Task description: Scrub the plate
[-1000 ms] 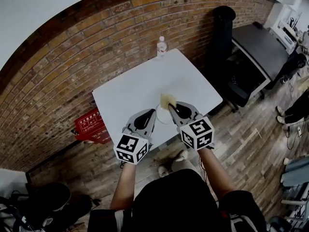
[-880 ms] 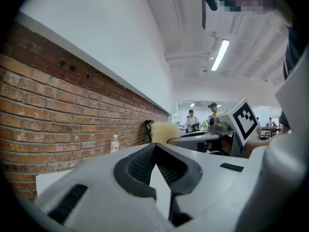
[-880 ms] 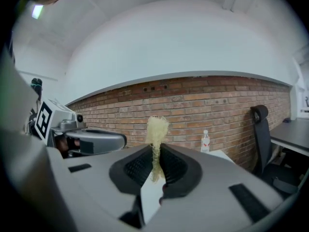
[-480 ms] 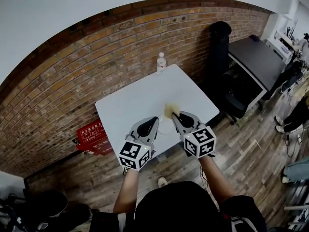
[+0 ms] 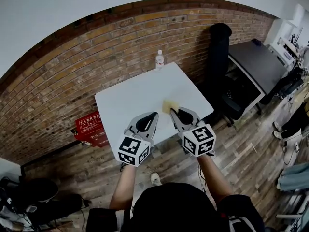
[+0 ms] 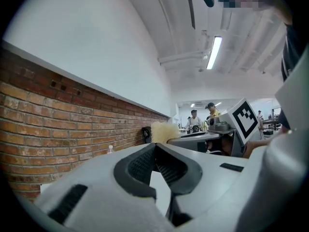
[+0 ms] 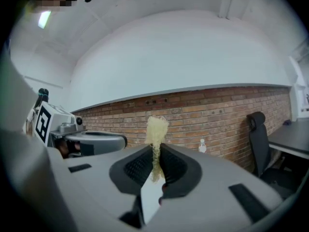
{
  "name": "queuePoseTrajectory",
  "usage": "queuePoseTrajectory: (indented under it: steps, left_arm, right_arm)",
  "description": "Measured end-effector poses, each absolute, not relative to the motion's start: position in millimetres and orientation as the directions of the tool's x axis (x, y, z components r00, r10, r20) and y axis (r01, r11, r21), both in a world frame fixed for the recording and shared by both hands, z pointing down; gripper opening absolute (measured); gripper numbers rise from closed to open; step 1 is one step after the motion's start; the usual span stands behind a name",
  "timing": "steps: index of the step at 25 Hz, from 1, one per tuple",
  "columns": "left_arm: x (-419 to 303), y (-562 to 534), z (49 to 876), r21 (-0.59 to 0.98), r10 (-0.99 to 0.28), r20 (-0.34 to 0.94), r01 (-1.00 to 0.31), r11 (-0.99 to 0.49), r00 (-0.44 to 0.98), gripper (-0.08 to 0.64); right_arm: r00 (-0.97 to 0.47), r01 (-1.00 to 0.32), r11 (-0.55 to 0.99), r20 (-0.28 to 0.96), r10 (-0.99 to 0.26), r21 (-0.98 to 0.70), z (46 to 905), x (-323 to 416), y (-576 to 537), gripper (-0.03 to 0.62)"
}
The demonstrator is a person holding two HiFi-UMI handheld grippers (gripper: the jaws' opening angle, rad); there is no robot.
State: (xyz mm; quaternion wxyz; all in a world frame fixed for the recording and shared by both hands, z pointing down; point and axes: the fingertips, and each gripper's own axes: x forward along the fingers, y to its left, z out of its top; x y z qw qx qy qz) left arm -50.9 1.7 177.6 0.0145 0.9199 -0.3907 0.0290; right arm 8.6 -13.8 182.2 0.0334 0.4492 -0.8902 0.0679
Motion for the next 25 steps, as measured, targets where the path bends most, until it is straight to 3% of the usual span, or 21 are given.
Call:
queuePoseTrajectory:
  steps: [25]
  left_arm:
    - [3,122,177,0.011,-0.772,0.036,-0.773,-0.634,0.634,0.020]
  right_arm:
    - [-0.657,-0.753,0.651,0.084,-0.749,-0.095,177,56,105,0.037]
